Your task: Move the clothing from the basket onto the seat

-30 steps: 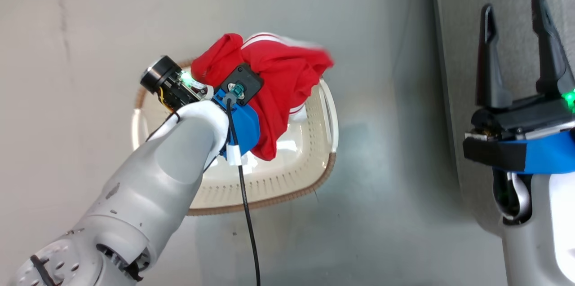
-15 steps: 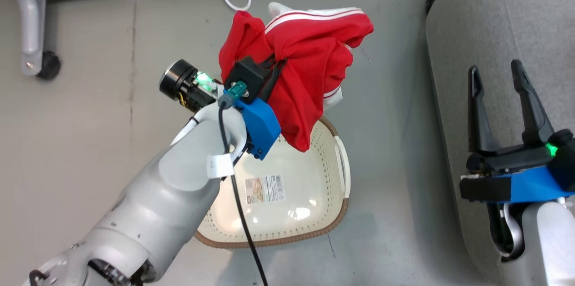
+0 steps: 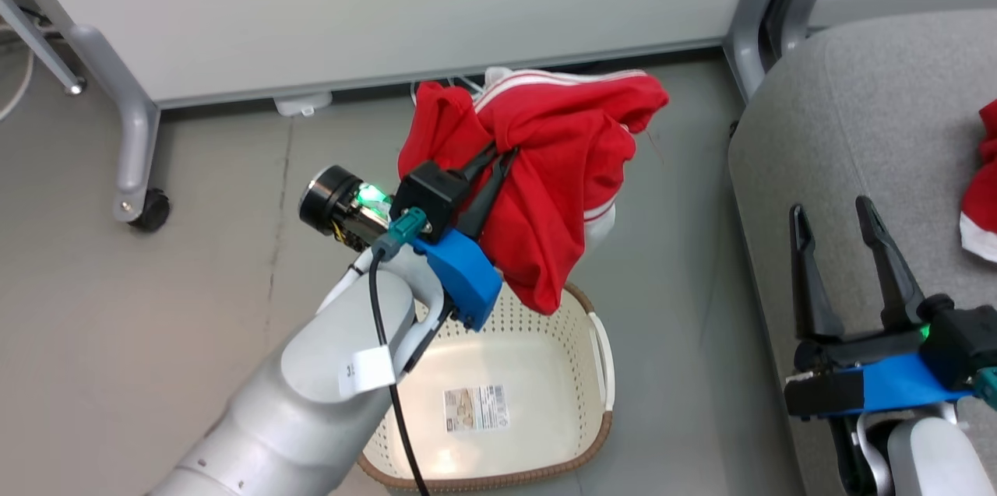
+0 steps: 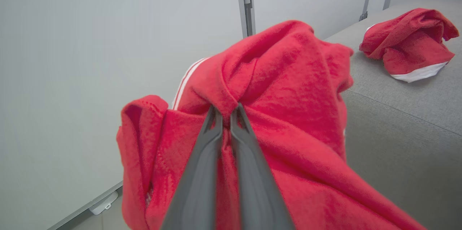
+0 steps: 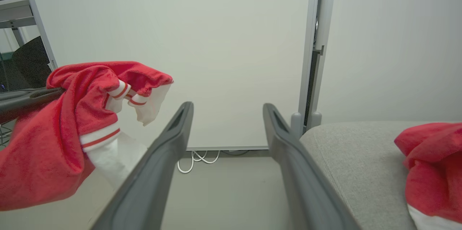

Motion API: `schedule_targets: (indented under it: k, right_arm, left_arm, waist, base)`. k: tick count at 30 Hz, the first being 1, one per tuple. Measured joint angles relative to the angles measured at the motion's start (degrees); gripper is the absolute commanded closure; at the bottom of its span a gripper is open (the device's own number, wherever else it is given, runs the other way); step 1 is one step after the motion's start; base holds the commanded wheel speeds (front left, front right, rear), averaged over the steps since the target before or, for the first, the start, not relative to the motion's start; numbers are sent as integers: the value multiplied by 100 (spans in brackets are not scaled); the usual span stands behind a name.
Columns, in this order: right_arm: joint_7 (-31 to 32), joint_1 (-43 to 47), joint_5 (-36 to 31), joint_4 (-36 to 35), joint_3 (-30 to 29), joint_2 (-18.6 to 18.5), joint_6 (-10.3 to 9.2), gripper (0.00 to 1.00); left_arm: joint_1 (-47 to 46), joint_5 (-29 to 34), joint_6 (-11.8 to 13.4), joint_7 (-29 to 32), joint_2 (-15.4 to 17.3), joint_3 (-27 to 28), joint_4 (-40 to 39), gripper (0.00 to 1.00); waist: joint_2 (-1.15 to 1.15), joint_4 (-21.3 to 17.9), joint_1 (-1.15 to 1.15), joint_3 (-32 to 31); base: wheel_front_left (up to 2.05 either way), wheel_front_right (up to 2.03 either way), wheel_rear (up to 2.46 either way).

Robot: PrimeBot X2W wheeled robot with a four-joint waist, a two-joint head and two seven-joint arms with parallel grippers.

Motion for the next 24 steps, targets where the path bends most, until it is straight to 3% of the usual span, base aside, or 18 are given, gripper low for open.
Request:
schedule_targets:
  k: [16,24]
  right_arm:
    - [0,464,159,73,70,104,0,0]
    - [0,321,410,170,816,54,0,0]
  left_arm:
    - [756,234,-35,0,5,241,-657,100]
    - [780,322,-51,0,12,280,-692,100]
  waist:
    - [0,228,0,-738]
    - [0,229,0,-667]
  base:
    - [0,0,0]
    - [0,0,0]
